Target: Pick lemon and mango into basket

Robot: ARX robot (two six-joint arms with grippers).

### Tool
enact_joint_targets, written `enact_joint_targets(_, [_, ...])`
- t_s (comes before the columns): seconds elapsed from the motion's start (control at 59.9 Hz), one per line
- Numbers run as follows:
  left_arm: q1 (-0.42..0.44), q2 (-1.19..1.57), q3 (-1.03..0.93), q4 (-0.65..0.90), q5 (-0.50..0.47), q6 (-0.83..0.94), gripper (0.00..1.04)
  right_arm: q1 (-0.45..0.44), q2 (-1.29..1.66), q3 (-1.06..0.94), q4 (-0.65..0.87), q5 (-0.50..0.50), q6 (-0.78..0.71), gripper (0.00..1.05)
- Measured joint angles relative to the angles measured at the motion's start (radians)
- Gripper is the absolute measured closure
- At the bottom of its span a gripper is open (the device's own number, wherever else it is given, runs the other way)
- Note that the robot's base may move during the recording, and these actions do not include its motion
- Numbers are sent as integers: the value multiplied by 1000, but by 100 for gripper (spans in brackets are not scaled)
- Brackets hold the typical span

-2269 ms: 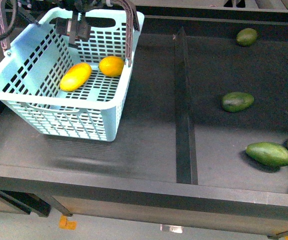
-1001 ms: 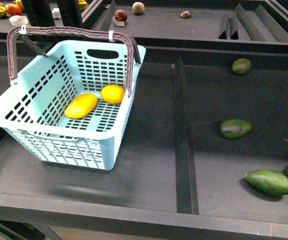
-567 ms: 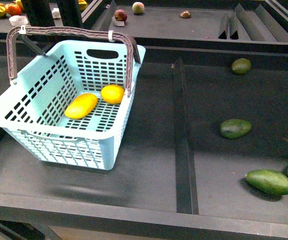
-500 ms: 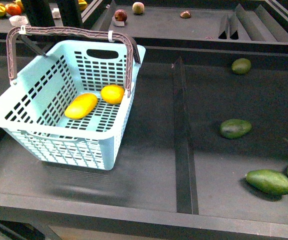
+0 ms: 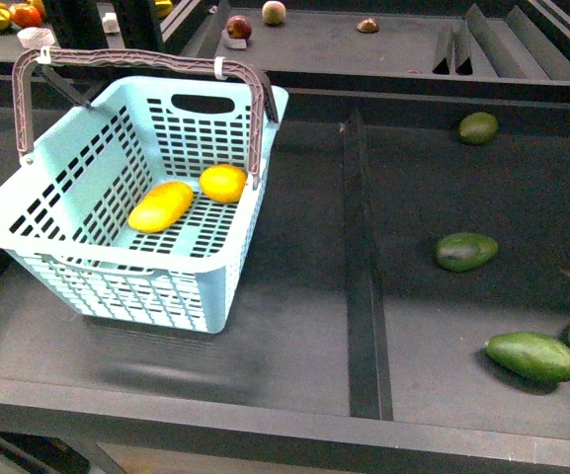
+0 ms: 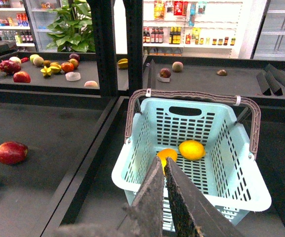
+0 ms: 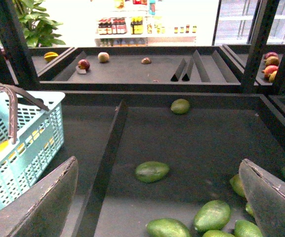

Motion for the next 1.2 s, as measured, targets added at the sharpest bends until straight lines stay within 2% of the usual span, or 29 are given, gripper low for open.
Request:
enact_joint_targets(0.367, [0,-113,0,-114,0,0,101,0,0,0,0,0,0,9])
enact_joint_targets(0.467, [0,-263,0,-281,0,0,101,0,0,0,0,0,0,9])
enact_joint_targets(0.984, [0,-283,0,-288,0,0,101,0,0,0,0,0,0,9])
enact_joint_targets(1.034, [0,-283,0,-288,0,0,95,0,0,0,0,0,0,9])
enact_joint_targets(1.201, [0,-283,0,-288,0,0,59,0,0,0,0,0,0,9])
